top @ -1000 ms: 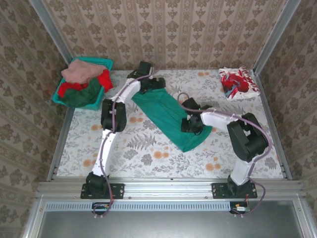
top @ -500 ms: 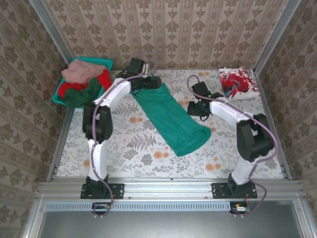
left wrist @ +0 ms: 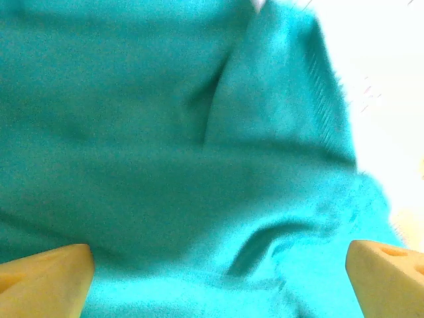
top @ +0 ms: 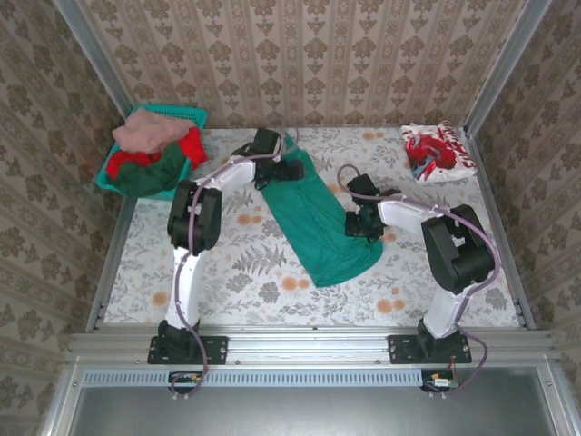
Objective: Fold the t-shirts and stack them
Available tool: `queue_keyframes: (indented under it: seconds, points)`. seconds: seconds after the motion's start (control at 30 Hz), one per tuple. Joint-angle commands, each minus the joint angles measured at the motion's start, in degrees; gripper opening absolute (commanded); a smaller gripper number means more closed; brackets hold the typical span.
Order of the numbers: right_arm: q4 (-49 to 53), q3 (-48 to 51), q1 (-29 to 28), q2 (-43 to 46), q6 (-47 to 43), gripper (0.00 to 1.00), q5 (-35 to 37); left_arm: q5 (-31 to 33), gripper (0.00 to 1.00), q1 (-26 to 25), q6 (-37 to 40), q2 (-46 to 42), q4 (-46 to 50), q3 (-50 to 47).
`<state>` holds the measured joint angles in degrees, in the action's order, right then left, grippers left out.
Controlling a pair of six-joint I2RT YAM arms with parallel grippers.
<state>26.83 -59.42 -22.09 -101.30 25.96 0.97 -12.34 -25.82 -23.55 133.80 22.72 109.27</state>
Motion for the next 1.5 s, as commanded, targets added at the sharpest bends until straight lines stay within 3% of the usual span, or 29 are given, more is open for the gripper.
queue_keyframes:
  seconds: [0.0,0.23,0.4,0.57,0.77,1.03,1.2,1.47]
  points:
    - [1.7,4.6,-3.3,3.7,6.1,0.38,-0.2,-5.7,1.00,-1.5,1.9,8.1,4.7,8.7]
    - [-1.5,8.4,-16.5,7.5,17.0,0.39,-1.6,-13.9,1.00,-2.9,8.4,22.3,13.5,36.3]
    - [3.5,4.6,-18.2,12.0,14.9,0.41,1.2,-16.9,1.00,-2.2,7.2,20.7,12.2,38.0]
    - [4.2,6.6,-15.9,19.8,8.9,0.43,2.5,-13.0,1.00,-1.6,8.4,6.4,7.7,20.0]
    - [1.9,12.5,-15.6,20.2,10.1,0.42,0.1,-9.3,1.00,2.1,3.2,-18.7,-7.0,-15.4]
    - [0.8,16.6,-24.6,17.2,17.1,0.36,1.6,-0.8,0.96,0.5,-3.7,-45.5,-10.7,-54.6]
    - [2.8,15.9,-29.5,18.4,18.9,0.35,5.4,3.0,0.89,-4.2,-9.9,-53.9,-10.0,-68.4]
    - [0.1,18.2,-33.9,17.3,20.3,0.35,2.0,2.8,0.73,-10.4,-16.8,-65.5,-12.1,-80.6]
